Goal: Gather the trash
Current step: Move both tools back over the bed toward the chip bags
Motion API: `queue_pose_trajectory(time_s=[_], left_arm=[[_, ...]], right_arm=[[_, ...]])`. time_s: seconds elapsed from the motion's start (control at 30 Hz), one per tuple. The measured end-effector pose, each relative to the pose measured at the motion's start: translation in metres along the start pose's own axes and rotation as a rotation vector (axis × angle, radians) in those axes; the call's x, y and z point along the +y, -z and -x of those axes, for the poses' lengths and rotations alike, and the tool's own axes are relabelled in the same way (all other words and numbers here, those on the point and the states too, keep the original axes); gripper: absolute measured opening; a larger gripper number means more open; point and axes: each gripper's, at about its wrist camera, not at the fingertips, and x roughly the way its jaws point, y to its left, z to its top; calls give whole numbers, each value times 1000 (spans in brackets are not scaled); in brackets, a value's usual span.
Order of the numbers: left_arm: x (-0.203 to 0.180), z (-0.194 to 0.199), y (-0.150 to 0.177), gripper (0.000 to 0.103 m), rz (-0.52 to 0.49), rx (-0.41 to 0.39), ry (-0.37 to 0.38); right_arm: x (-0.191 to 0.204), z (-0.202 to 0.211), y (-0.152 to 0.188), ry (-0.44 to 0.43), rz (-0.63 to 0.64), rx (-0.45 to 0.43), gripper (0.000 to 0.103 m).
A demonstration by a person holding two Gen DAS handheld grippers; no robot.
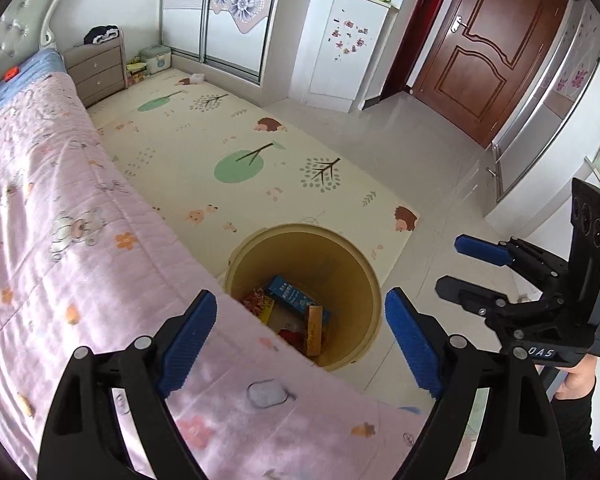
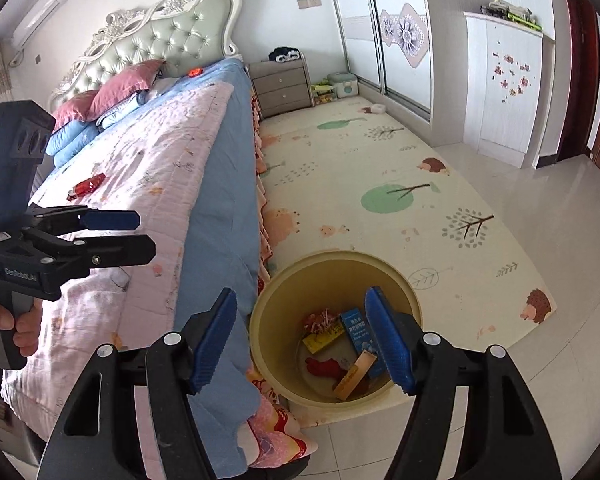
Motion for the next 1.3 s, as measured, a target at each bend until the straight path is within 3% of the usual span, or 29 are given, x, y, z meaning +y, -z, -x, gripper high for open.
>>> queue_pose_trajectory(time_s=[0.3,0.83,1.0,1.3], left_arm=[[61,99,41,86,61,-128,-125],[231,254,163,86,309,-254,-479],[282,288,204,86,428,-281,-501],[337,293,240,86,480,-257,-512]], right_arm=[[96,19,-22,-125,160,-54,66],[310,-31,-27,-407,393,18,65],[362,-46,-22,-476,443,44,65],[429,-73,-27,-546,494,86,65]])
